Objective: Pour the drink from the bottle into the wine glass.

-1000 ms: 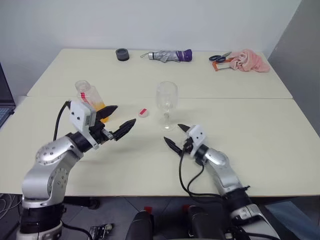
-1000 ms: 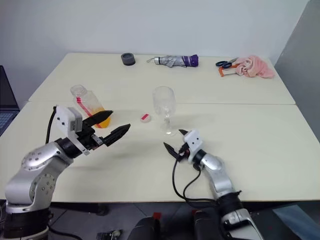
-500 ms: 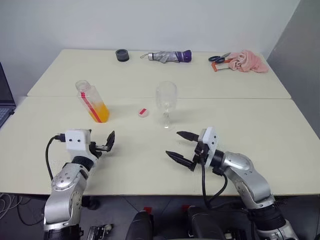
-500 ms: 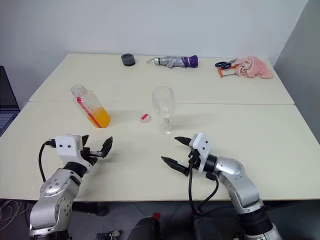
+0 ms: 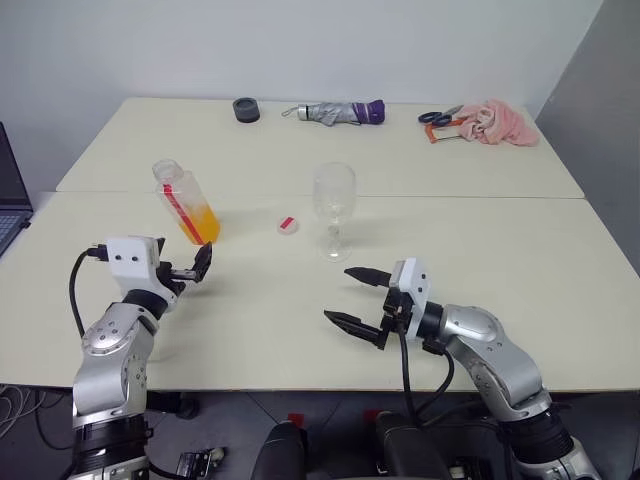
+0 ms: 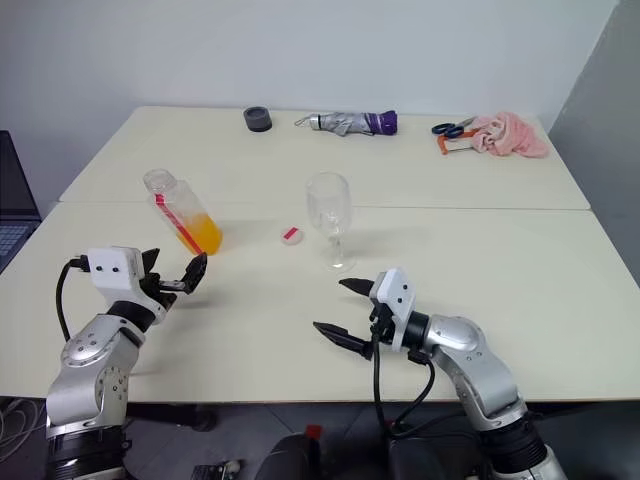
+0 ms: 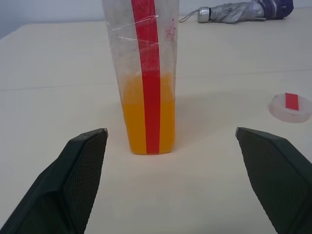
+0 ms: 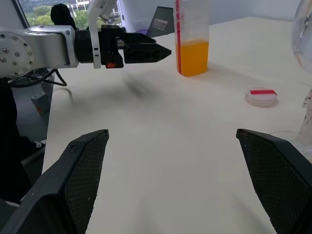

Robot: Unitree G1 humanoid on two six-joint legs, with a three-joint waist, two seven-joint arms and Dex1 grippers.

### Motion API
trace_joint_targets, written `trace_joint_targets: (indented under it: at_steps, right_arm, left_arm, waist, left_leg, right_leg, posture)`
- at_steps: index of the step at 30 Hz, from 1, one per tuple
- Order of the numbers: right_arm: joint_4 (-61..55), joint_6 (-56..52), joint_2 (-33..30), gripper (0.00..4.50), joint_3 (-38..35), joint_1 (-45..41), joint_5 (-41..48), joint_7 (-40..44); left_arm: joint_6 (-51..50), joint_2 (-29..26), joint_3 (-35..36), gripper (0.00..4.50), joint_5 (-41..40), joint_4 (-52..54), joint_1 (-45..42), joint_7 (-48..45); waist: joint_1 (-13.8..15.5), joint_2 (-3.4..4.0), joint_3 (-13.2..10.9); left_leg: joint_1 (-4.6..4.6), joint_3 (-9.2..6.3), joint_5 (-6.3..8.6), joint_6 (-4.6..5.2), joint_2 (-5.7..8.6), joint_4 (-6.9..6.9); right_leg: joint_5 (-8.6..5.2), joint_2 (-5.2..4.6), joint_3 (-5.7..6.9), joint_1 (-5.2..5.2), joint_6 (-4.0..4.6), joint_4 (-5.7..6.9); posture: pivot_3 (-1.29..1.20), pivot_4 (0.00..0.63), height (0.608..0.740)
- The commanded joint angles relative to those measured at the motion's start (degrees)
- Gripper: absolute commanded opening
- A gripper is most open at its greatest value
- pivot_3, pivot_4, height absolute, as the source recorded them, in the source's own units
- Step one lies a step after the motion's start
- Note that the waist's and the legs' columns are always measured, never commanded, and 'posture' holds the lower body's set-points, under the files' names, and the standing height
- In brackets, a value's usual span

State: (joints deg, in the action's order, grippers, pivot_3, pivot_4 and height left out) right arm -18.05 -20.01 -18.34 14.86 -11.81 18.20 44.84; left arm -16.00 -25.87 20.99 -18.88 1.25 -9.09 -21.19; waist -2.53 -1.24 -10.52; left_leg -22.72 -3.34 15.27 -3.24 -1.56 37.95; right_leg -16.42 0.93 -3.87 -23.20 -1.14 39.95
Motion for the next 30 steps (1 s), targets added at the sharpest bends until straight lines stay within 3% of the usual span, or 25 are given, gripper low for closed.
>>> trace_joint_targets:
  at_steps: [1,19,30]
  right_arm:
    - [-3.12,1.04,-0.22,4.46,0.11,-0.63,0.39,0.12]
    - [-2.74,1.09,-0.32,4.46,0.25,-2.64,-0.75,-0.21]
    - [-4.88,0.28,0.07,4.46,-0.52,-3.85,1.62,0.46]
  left_arm:
    - [1.49,-2.16,1.78,4.5,-0.79,-0.87,-2.49,-1.09]
    - [3.97,-7.72,0.28,4.5,0.42,-15.79,-14.46,-5.98]
    - [6.03,-8.13,-1.2,4.5,0.96,-23.07,-19.81,-8.27]
  waist:
    - [0.0,0.0,0.0]
    - [0.16,-0.01,0.0]
    - [0.24,-0.01,0.0]
  left_leg:
    - [0.0,0.0,0.0,0.0,0.0,0.0]
    - [-0.01,-0.04,0.0,-0.01,0.01,0.0]
    - [-0.04,-0.09,0.0,-0.01,0.02,0.01]
  right_leg:
    - [0.0,0.0,0.0,0.0,0.0,0.0]
    - [0.01,0.0,0.08,-0.01,0.01,0.01]
    - [0.01,0.0,0.13,-0.01,0.01,0.01]
  posture:
    - [0.0,0.15,0.74]
    - [0.0,0.15,0.74]
    - [0.0,0.15,0.74]
